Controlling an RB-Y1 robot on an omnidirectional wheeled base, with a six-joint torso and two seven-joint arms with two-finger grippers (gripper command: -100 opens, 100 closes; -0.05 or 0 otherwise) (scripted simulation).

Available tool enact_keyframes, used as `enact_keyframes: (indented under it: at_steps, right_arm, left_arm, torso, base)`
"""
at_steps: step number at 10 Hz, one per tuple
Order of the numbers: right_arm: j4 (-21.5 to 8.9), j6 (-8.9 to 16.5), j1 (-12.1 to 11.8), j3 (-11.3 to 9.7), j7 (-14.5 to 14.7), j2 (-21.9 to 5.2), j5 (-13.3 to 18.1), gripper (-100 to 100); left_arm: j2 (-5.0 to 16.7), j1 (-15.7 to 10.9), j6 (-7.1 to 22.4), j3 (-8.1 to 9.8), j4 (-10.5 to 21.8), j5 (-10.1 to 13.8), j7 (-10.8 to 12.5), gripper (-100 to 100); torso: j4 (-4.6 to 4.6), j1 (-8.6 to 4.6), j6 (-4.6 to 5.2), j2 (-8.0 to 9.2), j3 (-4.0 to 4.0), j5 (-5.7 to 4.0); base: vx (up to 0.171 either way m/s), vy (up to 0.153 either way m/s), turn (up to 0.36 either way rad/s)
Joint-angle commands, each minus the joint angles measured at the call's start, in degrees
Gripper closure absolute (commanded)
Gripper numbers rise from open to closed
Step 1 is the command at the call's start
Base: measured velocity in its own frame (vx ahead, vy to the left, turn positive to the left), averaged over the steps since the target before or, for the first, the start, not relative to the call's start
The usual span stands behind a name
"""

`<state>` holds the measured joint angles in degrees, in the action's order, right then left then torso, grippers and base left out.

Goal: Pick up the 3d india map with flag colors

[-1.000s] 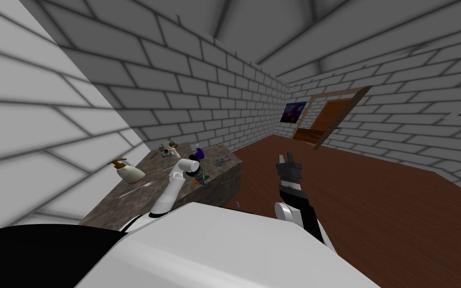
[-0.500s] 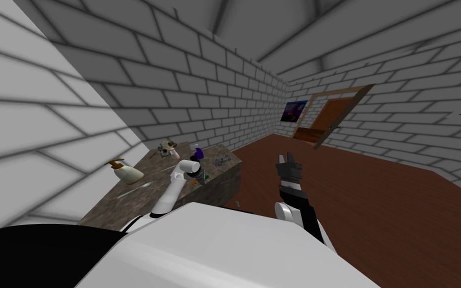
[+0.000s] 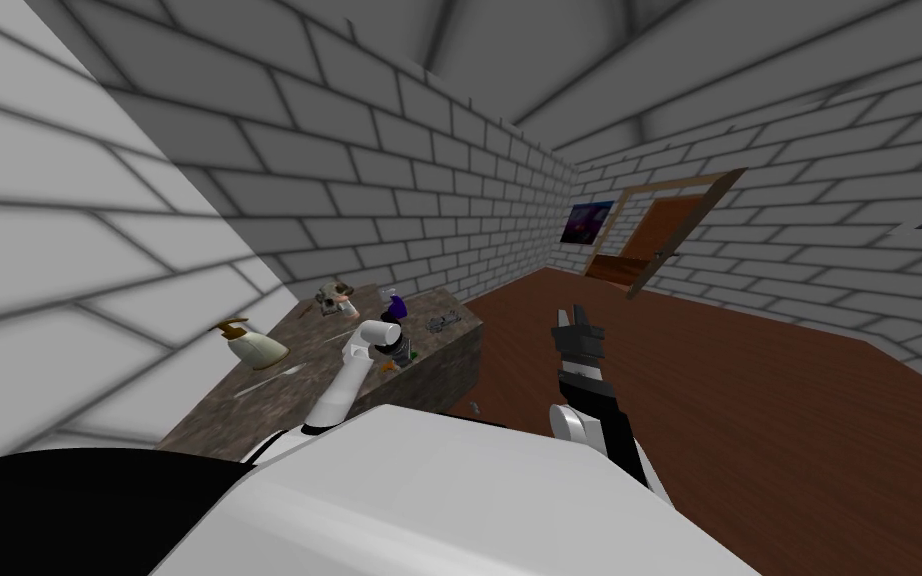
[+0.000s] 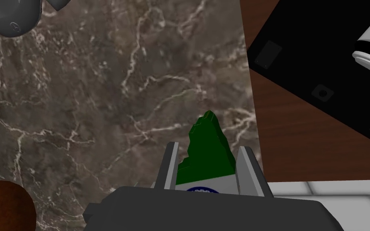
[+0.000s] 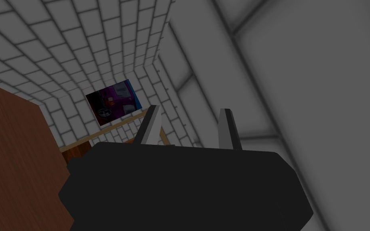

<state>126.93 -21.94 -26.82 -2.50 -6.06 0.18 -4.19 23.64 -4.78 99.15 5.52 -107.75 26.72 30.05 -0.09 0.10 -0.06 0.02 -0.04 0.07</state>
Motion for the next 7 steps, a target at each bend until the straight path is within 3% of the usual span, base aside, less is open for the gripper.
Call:
enact_keyframes:
  at_steps: [1, 2, 3, 4, 6, 7]
  right_arm:
    - [0.00, 0.00, 0.00, 0.00, 0.00, 0.00, 0.00, 0]
    - [0.00, 0.00, 0.00, 0.00, 0.00, 0.00, 0.00, 0]
    - [0.00, 0.00, 0.00, 0.00, 0.00, 0.00, 0.00, 0]
    - [0.00, 0.00, 0.00, 0.00, 0.00, 0.00, 0.00, 0]
    - [0.00, 0.00, 0.00, 0.00, 0.00, 0.00, 0.00, 0]
    - [0.00, 0.00, 0.00, 0.00, 0.00, 0.00, 0.00, 0]
  left_arm:
    - [0.00, 0.00, 0.00, 0.00, 0.00, 0.00, 0.00, 100]
    - [0.00, 0.00, 0.00, 0.00, 0.00, 0.00, -0.01, 100]
    - [0.00, 0.00, -0.01, -0.01, -0.01, 0.00, -0.02, 0]
    - [0.49, 0.14, 1.93, 0.39, -1.88, 0.72, 0.56, 100]
    - [0.77, 0.10, 3.43, 0.60, -3.43, 1.19, 1.13, 100]
    - [0.65, 0.11, 2.70, 0.49, -2.80, 0.98, 0.85, 100]
  torso:
    - [0.00, 0.00, 0.00, 0.00, 0.00, 0.00]
    - [0.00, 0.02, 0.00, -0.01, -0.01, 0.00]
    - [0.00, 0.02, -0.01, -0.02, -0.01, 0.01]
    - [-0.01, 0.03, -0.01, -0.02, -0.01, 0.01]
    - [0.00, 0.06, -0.03, -0.01, 0.00, 0.00]
    - [0.00, 0.05, -0.03, -0.01, 0.00, 0.00]
  base:
    - [0.000, 0.000, 0.000]
    - [0.000, 0.000, 0.000]
    - [0.000, 0.000, 0.000]
    - [0.002, 0.008, 0.020]
    - [0.004, 0.010, 0.017]
    - [0.000, 0.000, 0.000]
